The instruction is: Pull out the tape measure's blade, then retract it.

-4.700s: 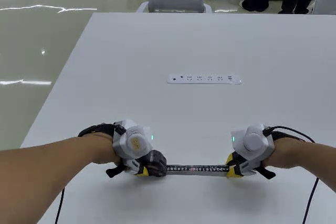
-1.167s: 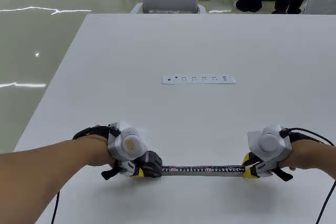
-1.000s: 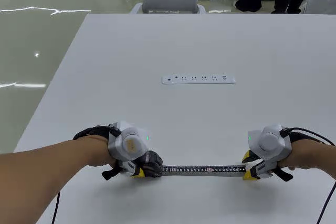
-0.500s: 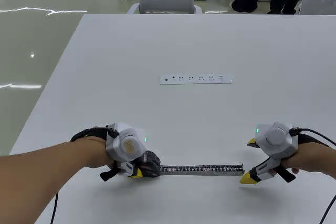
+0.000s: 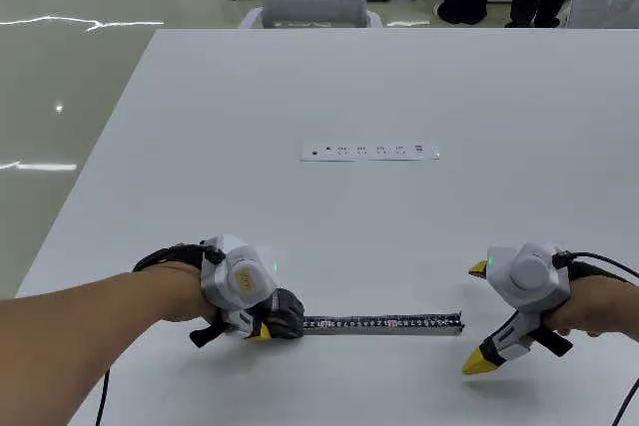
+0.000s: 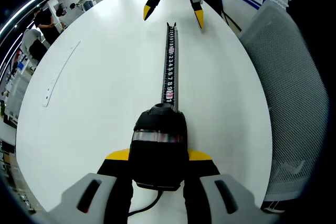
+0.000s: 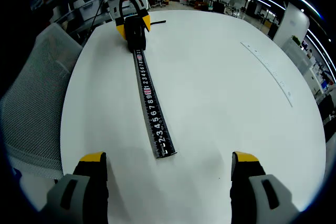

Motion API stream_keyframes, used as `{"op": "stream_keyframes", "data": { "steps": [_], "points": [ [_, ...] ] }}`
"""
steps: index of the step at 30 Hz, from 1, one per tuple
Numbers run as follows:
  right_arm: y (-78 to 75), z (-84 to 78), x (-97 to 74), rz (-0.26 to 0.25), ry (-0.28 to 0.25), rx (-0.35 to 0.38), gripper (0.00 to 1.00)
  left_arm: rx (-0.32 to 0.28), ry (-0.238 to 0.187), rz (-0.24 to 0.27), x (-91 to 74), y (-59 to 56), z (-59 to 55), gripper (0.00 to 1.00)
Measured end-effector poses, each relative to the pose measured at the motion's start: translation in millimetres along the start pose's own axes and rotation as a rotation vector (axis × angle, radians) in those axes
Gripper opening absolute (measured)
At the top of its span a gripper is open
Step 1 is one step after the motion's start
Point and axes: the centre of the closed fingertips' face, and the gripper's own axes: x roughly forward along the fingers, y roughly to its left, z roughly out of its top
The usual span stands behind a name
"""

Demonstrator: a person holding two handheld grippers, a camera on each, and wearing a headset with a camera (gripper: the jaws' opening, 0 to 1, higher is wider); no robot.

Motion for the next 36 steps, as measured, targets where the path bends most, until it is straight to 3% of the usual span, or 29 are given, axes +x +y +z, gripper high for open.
{"op": "stream_keyframes", "data": {
  "steps": [7,12,15,18,20,24,26,28,33,36],
  "points": [
    [-5.6,3.7,-3.7,-0.022,-0.016,0.042,1.0,-0.022,-0.003,0.002,0.8,0.1,-0.6,0.33],
    [-8.2,6.7,-8.7,-0.045,-0.033,0.073,1.0,-0.041,0.007,-0.033,1.8,1.0,-2.4,0.35],
    [-10.9,7.9,-10.6,-0.064,-0.049,0.084,1.0,-0.061,0.027,0.007,2.7,7.2,-8.5,0.43],
    [-10.8,9.1,-11.3,-0.075,-0.069,0.113,1.0,-0.11,-0.023,0.012,-2.6,10.5,-3.2,0.57],
    [-11.4,3.7,-11.2,-0.095,-0.05,0.142,1.0,-0.157,-0.047,0.026,-7.2,14.0,-0.8,0.66],
    [-9.9,4.7,-9.4,-0.093,-0.059,0.151,1.0,-0.214,-0.057,0.037,-9.9,16.8,-5.1,0.79],
    [-10.1,6.9,-9.2,-0.097,-0.071,0.163,1.0,-0.26,-0.081,0.042,-10.4,16.5,-5.3,0.87],
    [-9.7,7.6,-9.8,-0.099,-0.067,0.148,1.0,-0.293,-0.118,0.089,-11.4,23.9,-3.4,0.98],
    [-11.5,8.2,-11.7,-0.104,-0.069,0.142,1.0,-0.388,-0.17,0.12,-21.3,32.9,-3.0,0.99],
    [-13.3,8.5,-13.4,-0.112,-0.076,0.155,1.0,-0.399,-0.187,0.129,-25.8,34.8,-3.5,0.99]
  ]
}}
